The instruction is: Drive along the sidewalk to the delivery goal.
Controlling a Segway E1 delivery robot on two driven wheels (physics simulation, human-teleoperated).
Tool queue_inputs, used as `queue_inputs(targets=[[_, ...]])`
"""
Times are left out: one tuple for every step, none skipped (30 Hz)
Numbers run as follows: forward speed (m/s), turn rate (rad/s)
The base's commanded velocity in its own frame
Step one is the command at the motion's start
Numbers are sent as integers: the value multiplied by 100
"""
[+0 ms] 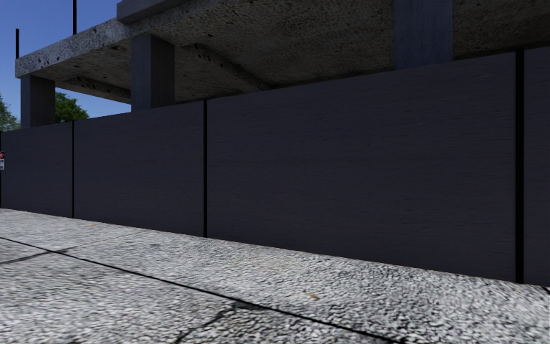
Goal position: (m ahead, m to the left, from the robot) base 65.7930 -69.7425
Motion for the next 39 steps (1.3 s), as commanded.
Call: queue_inputs(targets=[[0,0],[0,0],[0,0],[0,0],[0,0],[0,0],[0,0],[0,0],[0,0],[0,0],[0,0],[0,0],[0,0],[0,0],[0,0],[0,0],[0,0],[0,0],[0,0],[0,0],[0,0],[0,0],[0,0],[0,0],[0,0],[0,0],[0,0],[0,0],[0,0],[0,0],[0,1],[0,1],[0,6],[0,10],[0,13],[0,13],[0,14],[0,14],[0,20]])
